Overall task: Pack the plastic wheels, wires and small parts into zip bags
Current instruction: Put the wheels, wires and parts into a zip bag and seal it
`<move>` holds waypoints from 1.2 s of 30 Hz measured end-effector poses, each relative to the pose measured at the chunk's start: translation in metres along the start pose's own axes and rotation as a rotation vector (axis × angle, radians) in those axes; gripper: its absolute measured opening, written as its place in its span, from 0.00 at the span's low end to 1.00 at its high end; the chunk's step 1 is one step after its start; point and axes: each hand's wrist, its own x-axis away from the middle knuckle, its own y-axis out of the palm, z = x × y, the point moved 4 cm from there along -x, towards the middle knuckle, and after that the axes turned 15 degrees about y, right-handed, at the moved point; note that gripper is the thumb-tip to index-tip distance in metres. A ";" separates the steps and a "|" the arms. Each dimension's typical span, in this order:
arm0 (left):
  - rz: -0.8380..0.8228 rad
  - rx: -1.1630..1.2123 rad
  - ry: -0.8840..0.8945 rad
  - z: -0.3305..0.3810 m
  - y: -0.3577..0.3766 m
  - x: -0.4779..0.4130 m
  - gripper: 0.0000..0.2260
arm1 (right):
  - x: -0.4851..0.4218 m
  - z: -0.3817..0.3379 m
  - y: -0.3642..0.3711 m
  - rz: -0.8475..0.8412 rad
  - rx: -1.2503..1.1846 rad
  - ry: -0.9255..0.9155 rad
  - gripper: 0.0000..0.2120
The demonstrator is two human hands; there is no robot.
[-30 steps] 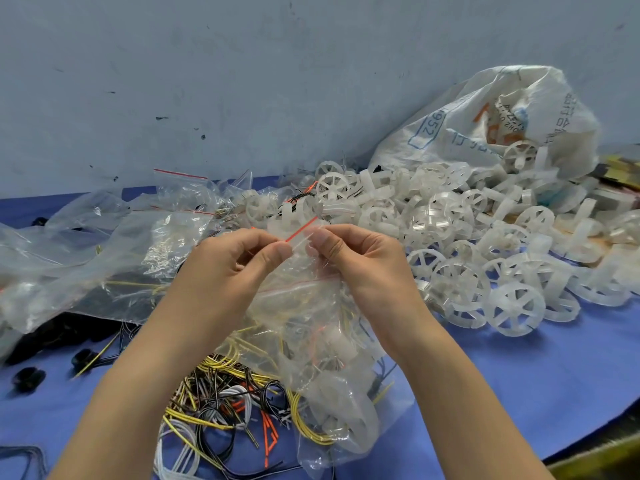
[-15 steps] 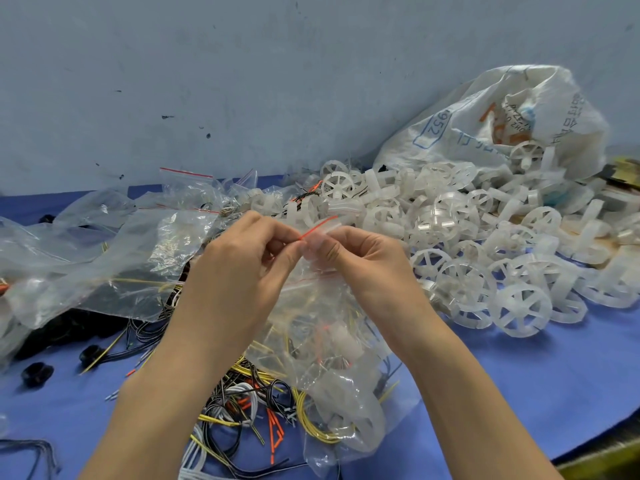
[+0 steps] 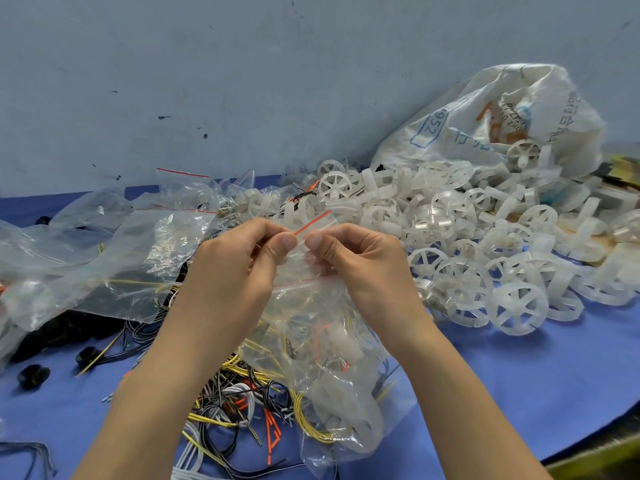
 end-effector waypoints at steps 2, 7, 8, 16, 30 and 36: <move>-0.018 0.039 -0.022 -0.001 0.001 0.000 0.06 | 0.000 0.000 -0.001 0.001 -0.003 -0.005 0.04; -0.075 0.121 -0.021 0.005 0.003 -0.002 0.09 | -0.001 0.001 -0.001 -0.019 0.003 -0.013 0.03; -0.082 0.117 -0.020 0.005 0.002 -0.003 0.10 | 0.000 0.000 -0.001 -0.025 0.008 -0.014 0.03; -0.142 0.054 -0.026 0.005 0.000 -0.005 0.12 | -0.001 0.002 -0.004 0.036 -0.111 0.040 0.05; 0.104 -0.115 -0.047 0.010 0.012 -0.014 0.31 | 0.004 0.001 0.008 -0.121 -0.006 0.026 0.02; 0.128 -0.240 -0.114 0.014 0.017 -0.016 0.34 | 0.009 -0.002 0.008 -0.093 -0.018 0.048 0.03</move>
